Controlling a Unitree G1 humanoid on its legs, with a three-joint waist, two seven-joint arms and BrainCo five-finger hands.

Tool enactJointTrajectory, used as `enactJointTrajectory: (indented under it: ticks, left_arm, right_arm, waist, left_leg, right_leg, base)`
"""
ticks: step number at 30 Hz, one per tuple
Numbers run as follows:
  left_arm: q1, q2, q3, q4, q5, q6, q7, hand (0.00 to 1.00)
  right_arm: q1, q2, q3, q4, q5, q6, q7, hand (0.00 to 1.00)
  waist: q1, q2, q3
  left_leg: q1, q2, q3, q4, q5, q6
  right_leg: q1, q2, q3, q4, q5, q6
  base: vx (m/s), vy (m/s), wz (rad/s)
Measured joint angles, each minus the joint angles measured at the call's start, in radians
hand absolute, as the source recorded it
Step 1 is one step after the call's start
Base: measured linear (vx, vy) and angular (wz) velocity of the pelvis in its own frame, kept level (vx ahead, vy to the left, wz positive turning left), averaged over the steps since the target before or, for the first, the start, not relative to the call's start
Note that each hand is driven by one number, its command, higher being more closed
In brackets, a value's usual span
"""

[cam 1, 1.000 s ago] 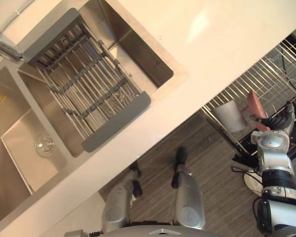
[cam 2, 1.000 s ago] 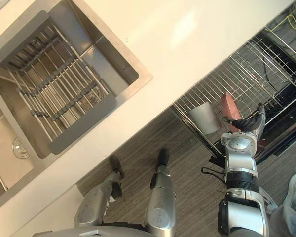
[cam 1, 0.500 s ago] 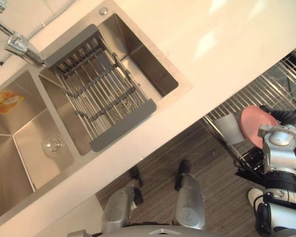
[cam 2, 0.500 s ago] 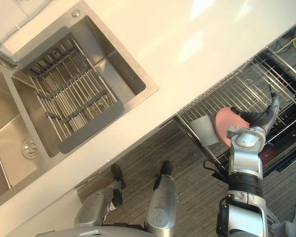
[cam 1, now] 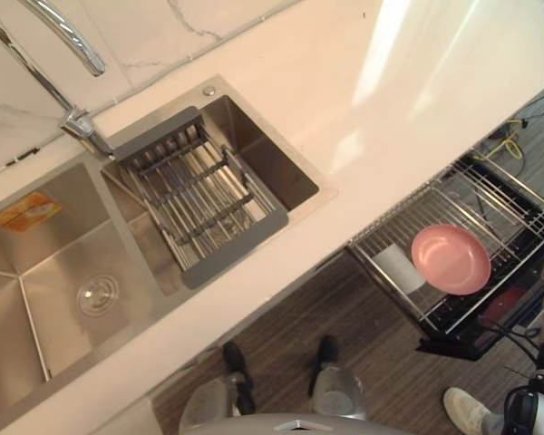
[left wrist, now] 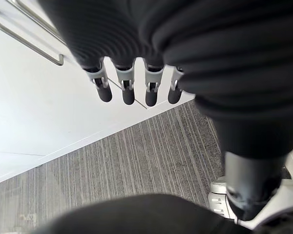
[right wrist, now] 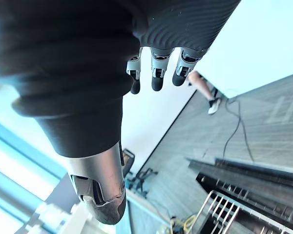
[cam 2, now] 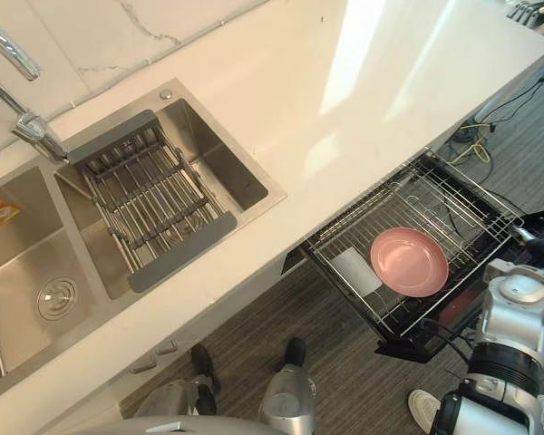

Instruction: Walk over to the sink, pick up the cup, carry it to the dishwasher, place the cup inside the dishwasher, then close the dishwasher door

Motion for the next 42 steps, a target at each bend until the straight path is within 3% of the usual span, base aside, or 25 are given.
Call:
enactJointTrajectory:
  ticks: [6, 8, 13, 19, 20, 27, 30, 34, 40, 42]
  left_arm:
    - [0.005, 0.036, 0.002, 0.028, 0.01, 0.05, -0.033, 0.0]
    - [0.009, 0.039, 0.011, 0.028, 0.006, 0.059, -0.031, 0.0]
    - [0.01, 0.03, 0.057, 0.023, -0.022, 0.061, 0.009, 0.0]
    - [0.01, 0.0, 0.082, -0.001, -0.031, 0.061, 0.036, 0.0]
    - [0.011, -0.006, 0.083, -0.01, -0.031, 0.06, 0.041, 0.0]
    - [0.029, -0.025, 0.082, -0.017, -0.033, 0.049, 0.045, 0.0]
    - [0.03, -0.025, 0.08, -0.013, -0.046, 0.037, 0.044, 0.0]
    - [0.029, -0.032, 0.079, -0.011, -0.05, 0.011, 0.04, 0.0]
    - [0.029, -0.077, 0.076, 0.03, -0.05, -0.008, 0.031, 0.0]
    - [0.029, -0.083, 0.076, 0.037, -0.05, -0.021, 0.032, 0.0]
  right_arm:
    - [0.137, 0.041, -0.146, 0.067, 0.357, -0.021, 0.025, 0.0]
    - [0.201, 0.13, -0.192, 0.069, 0.458, -0.036, 0.047, 0.0]
    - [0.296, 0.348, -0.21, 0.068, 0.504, -0.04, 0.125, 0.0]
    - [0.311, 0.509, -0.124, -0.013, 0.526, -0.132, 0.183, 0.0]
    - [0.299, 0.528, -0.095, -0.016, 0.521, -0.171, 0.179, 0.0]
    - [0.306, 0.535, -0.028, -0.012, 0.553, -0.258, 0.178, 0.0]
    - [0.305, 0.534, 0.016, -0.012, 0.614, -0.322, 0.177, 0.0]
    - [0.281, 0.532, 0.095, -0.013, 0.688, -0.402, 0.181, 0.0]
    - [0.138, 0.525, 0.146, -0.012, 0.745, -0.415, 0.209, 0.0]
    - [0.101, 0.524, 0.147, -0.009, 0.769, -0.415, 0.218, 0.0]
  waist:
    - [-0.029, -0.028, -0.046]
    - [-0.034, -0.034, -0.059]
    - [-0.034, -0.021, -0.068]
    - [0.016, 0.014, -0.088]
    - [0.034, 0.015, -0.089]
    - [0.053, 0.018, -0.091]
    - [0.06, 0.027, -0.093]
    - [0.078, 0.037, -0.094]
    - [0.098, 0.096, -0.106]
    - [0.125, 0.112, -0.11]
  left_leg:
    - [0.012, 0.013, 0.005, 0.0, -0.018, 0.001]
    - [0.031, 0.021, 0.026, -0.001, -0.02, 0.0]
    - [0.057, 0.035, 0.032, 0.001, -0.029, -0.002]
    - [0.057, 0.047, 0.071, 0.007, -0.047, 0.008]
    - [0.058, 0.053, 0.087, 0.011, -0.047, 0.008]
    - [0.063, 0.05, 0.08, 0.026, -0.038, 0.012]
    - [0.069, 0.046, 0.054, 0.031, -0.034, 0.008]
    - [0.057, 0.025, 0.024, 0.033, 0.007, -0.051]
    - [0.041, 0.005, -0.007, 0.021, 0.056, 0.0]
    - [0.035, -0.002, -0.031, 0.02, 0.075, 0.014]
  right_leg:
    - [0.041, 0.034, 0.007, -0.089, 0.045, -0.007]
    - [0.06, 0.047, 0.023, -0.111, 0.059, -0.011]
    - [0.107, 0.062, 0.005, -0.131, 0.06, -0.016]
    - [0.132, 0.052, -0.041, -0.128, 0.047, -0.01]
    - [0.143, 0.047, -0.06, -0.125, 0.041, -0.007]
    - [0.145, 0.023, -0.089, -0.074, 0.01, 0.012]
    - [0.146, 0.005, -0.118, -0.029, -0.022, 0.022]
    - [0.145, -0.032, -0.164, 0.013, -0.068, 0.026]
    - [0.157, -0.051, -0.205, 0.024, -0.068, 0.022]
    - [0.164, -0.057, -0.227, 0.027, -0.068, 0.022]
  base:
    - [-0.01, -0.001, -0.1]
    - [0.04, -0.028, -0.29]
    - [0.0, -0.029, -0.02]
    - [0.01, 0.012, 0.23]
    - [0.04, 0.02, 0.39]
    - [0.07, 0.022, 0.12]
    - [0.08, -0.009, 0.24]
    - [-0.02, -0.006, 0.33]
    - [-0.06, 0.005, 0.24]
    - [-0.07, 0.002, 0.29]
